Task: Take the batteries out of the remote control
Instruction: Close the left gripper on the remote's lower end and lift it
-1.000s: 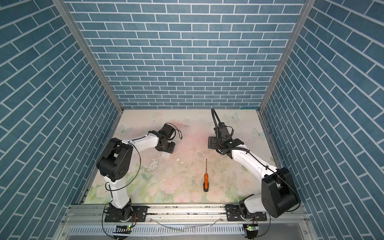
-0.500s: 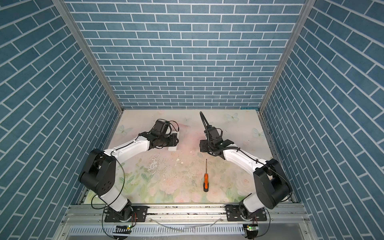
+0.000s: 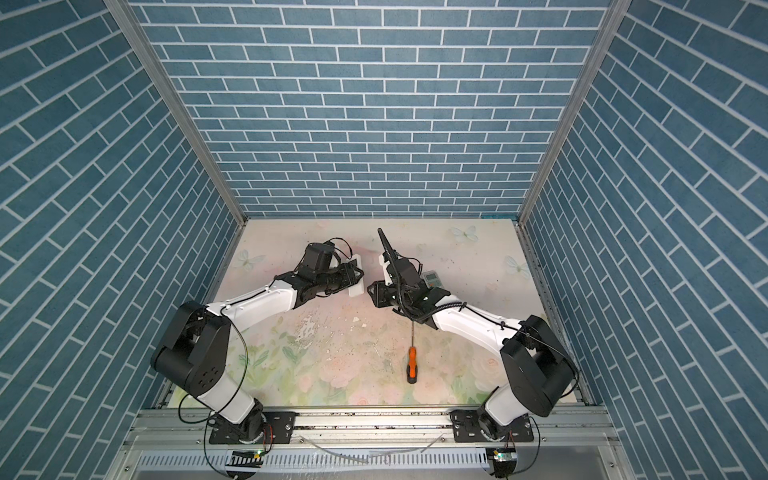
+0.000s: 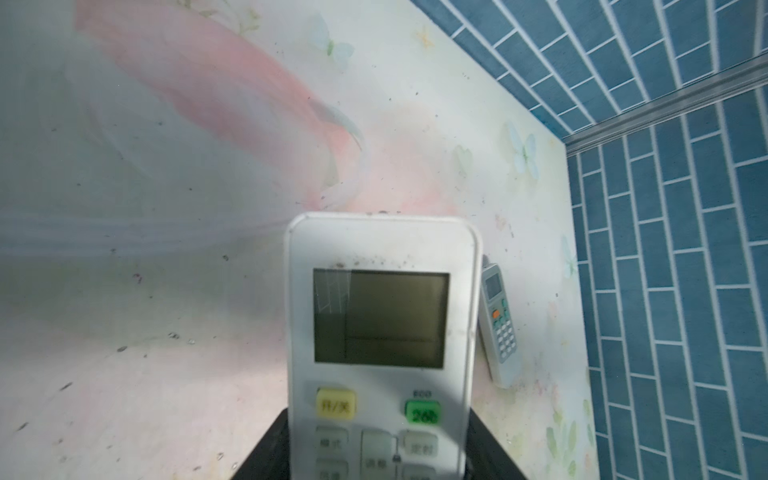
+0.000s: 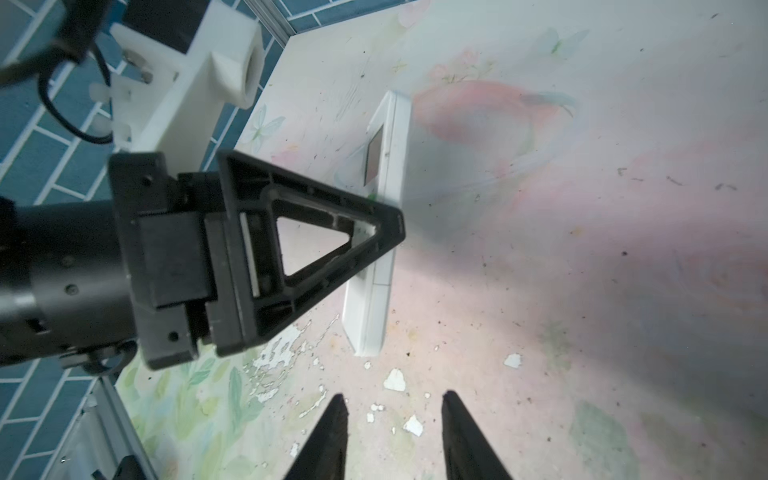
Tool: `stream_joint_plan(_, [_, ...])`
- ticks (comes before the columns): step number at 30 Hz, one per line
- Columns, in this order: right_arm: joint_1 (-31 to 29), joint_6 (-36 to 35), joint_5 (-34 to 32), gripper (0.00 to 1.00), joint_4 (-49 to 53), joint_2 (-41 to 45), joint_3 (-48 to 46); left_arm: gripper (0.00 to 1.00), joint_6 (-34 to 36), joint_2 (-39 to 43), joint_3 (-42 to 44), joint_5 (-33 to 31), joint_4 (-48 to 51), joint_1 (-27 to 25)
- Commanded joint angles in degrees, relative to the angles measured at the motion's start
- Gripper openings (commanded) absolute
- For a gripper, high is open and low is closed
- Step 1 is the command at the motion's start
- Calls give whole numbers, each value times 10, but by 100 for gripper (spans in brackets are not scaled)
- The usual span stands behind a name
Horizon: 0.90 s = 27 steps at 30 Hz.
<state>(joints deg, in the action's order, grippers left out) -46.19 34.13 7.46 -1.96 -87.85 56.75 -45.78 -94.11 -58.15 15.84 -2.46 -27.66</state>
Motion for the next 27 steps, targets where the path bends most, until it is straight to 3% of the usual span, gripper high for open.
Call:
stream_joint_plan(1, [-3, 14, 17, 43, -13, -22, 45, 35, -33, 13, 12, 20, -56, 1])
stream_joint_plan(15, [-4, 14, 20, 43, 7, -97, 109, 34, -46, 51, 39, 30, -76, 1])
stream_joint_plan(27, [-3, 19, 34, 33, -8, -126, 135, 34, -66, 62, 66, 34, -106, 1])
